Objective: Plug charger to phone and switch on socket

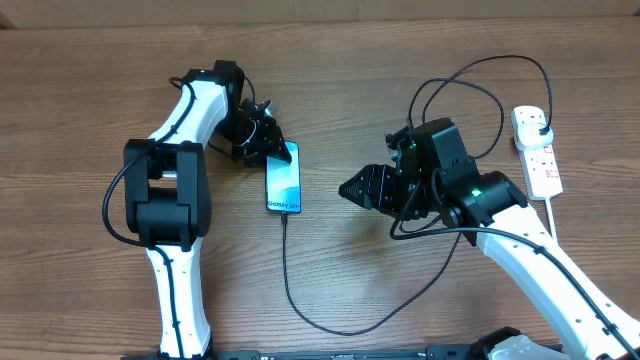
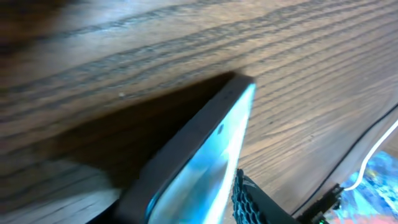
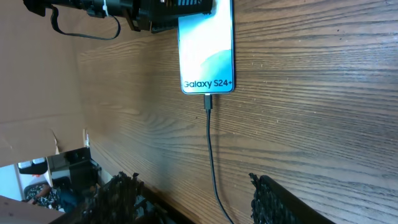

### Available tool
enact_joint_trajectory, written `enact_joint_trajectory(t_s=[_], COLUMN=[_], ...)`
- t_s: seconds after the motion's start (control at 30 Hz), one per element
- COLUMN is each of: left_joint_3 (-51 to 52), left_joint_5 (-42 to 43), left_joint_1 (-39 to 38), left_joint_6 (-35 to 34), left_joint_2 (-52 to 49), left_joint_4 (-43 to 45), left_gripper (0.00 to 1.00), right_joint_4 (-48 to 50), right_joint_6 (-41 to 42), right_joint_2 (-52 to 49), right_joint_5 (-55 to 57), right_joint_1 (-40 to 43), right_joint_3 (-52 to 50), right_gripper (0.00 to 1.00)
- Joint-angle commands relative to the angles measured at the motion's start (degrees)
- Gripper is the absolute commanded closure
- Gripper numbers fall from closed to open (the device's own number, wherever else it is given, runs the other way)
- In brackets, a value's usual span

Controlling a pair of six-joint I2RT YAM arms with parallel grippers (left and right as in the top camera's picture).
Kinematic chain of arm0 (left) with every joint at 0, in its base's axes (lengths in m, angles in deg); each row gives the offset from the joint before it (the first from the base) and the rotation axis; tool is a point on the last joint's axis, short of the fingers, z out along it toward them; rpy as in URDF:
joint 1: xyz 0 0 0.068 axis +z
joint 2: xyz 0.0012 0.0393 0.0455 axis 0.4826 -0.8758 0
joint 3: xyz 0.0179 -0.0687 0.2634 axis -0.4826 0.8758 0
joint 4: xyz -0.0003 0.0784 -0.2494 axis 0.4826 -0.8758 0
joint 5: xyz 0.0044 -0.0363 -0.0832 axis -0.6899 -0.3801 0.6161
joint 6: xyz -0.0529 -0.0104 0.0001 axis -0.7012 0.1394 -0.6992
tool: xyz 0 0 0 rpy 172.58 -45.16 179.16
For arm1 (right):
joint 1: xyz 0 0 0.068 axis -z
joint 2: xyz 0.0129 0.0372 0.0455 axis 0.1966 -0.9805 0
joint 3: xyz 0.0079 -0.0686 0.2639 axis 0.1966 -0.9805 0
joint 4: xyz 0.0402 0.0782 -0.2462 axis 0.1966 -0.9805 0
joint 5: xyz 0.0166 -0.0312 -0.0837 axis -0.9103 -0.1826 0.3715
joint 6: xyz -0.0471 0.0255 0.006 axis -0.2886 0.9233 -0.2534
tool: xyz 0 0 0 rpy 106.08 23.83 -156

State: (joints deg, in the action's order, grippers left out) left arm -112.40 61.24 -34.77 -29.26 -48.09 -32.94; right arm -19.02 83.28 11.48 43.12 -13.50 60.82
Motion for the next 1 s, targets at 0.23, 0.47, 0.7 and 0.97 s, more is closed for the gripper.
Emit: enact_joint_trajectory(t_s=[0.23, 0.47, 0.7, 0.97], left_joint_3=[0.22, 0.20, -3.87, -19.43], left_joint_5=[-9.38, -15.85, -17.92, -17.84], left_joint_1=[0.11, 0.17, 1.55, 2.69], left_joint_6=[-0.37, -0.35, -0.33, -0.13], left_joint_2=[-0.39, -0.39, 0.96, 9.79], left_joint_4=[-0.35, 0.04, -3.19, -12.94], left_gripper=[0.55, 0.58, 0.63, 0.62], right_joint_4=[0.22, -0.11, -0.98, -2.49], right_joint_6=[-0.55, -0.55, -3.10, -3.65], right_joint_2=[0.00, 0.00, 0.00, 0.02], right_joint_5=[0.59, 0.66, 2.12, 3.65], right_joint_1=[-0.28, -0.28, -0.15, -0.15], right_joint_3=[0.07, 0.07, 0.09, 1.33], right_gripper=[0.37, 0.37, 0.38, 0.38])
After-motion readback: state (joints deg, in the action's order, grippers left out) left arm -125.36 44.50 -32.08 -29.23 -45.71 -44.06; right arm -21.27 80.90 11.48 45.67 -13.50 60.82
